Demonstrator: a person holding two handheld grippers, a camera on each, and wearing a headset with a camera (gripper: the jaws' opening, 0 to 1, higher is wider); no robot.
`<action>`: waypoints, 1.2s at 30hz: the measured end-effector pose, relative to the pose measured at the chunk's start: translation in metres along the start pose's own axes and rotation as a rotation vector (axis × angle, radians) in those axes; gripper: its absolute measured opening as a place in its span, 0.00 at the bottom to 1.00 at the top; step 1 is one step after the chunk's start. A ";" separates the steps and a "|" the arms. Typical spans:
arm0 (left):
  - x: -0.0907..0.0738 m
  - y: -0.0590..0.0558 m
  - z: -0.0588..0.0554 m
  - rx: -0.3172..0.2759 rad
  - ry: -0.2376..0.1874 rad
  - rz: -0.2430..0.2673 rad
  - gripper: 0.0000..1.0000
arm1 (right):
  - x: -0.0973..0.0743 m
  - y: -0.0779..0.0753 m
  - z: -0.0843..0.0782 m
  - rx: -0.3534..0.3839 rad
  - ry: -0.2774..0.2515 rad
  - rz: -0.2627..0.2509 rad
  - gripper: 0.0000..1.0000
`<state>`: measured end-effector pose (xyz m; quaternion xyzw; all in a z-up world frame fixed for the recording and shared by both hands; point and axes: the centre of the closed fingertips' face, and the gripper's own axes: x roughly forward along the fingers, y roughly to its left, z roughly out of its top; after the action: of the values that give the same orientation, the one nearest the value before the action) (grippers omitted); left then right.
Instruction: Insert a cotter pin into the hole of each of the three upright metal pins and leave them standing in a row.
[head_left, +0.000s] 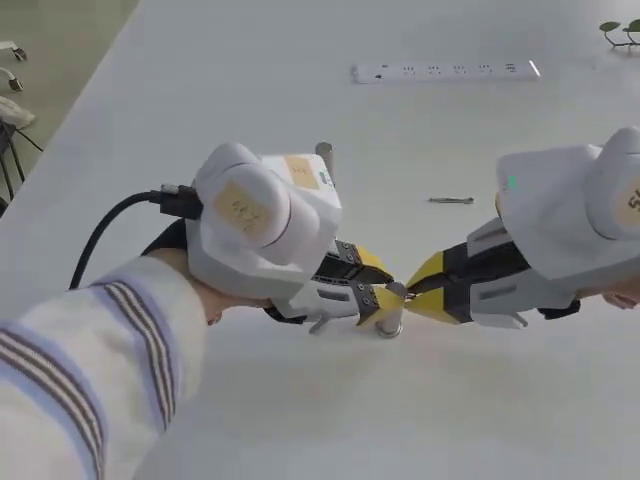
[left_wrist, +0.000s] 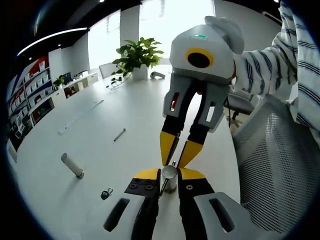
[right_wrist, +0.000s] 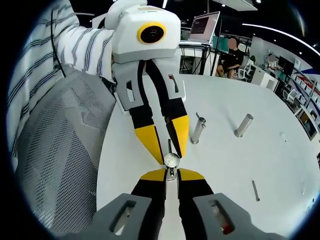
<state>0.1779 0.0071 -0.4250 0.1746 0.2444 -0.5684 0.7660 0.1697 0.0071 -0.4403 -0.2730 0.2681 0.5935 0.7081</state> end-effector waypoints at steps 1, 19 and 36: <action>-0.001 0.000 0.000 -0.003 -0.005 0.002 0.12 | 0.000 0.000 0.001 0.003 -0.004 -0.004 0.05; -0.057 -0.025 0.005 -0.128 -0.178 0.033 0.87 | 0.013 0.008 -0.004 0.172 -0.142 0.000 0.26; -0.080 -0.016 -0.031 -0.211 -0.119 0.179 0.99 | 0.046 0.008 -0.008 0.186 -0.219 0.055 0.30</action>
<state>0.1386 0.0821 -0.4041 0.0803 0.2404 -0.4786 0.8407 0.1680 0.0344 -0.4785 -0.1325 0.2502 0.6115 0.7388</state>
